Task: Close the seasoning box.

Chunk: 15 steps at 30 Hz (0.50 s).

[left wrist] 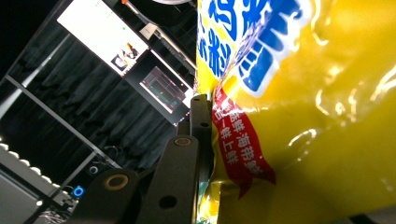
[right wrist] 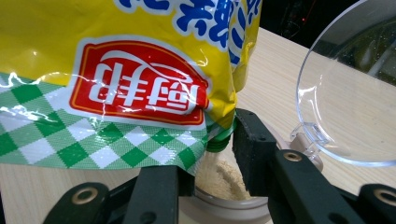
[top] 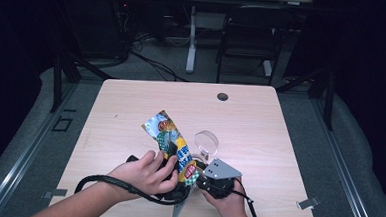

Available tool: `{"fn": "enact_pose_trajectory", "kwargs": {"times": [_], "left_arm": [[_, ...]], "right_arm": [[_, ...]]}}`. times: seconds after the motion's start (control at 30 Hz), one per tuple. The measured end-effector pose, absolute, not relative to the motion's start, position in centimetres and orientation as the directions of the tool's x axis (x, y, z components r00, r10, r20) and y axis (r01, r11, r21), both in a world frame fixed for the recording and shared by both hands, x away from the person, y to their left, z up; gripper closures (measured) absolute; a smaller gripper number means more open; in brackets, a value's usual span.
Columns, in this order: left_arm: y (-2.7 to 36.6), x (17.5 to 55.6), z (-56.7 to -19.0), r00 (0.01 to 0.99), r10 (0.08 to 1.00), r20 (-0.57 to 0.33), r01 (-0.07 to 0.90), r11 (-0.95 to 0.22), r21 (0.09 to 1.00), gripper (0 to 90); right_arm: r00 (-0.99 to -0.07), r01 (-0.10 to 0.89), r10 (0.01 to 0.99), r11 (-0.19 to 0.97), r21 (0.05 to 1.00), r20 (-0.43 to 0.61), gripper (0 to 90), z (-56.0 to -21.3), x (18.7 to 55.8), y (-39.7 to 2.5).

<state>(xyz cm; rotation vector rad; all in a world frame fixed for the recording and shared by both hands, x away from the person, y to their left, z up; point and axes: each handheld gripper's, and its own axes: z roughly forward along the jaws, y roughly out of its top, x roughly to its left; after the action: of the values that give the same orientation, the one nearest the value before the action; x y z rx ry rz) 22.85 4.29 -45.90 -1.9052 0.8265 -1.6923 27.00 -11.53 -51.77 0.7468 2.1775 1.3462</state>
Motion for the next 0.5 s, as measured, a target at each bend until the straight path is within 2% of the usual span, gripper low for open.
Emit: {"fn": "enact_pose_trajectory", "kwargs": {"times": [0.5], "left_arm": [[4.99, 23.00, -46.18, 0.097, -0.646, 0.757, -0.143, -0.762, -0.632, 86.5]], "right_arm": [[-0.741, 0.198, 0.660, 0.384, 0.902, -0.118, 70.5, -51.82, 27.04, -11.35]]}}
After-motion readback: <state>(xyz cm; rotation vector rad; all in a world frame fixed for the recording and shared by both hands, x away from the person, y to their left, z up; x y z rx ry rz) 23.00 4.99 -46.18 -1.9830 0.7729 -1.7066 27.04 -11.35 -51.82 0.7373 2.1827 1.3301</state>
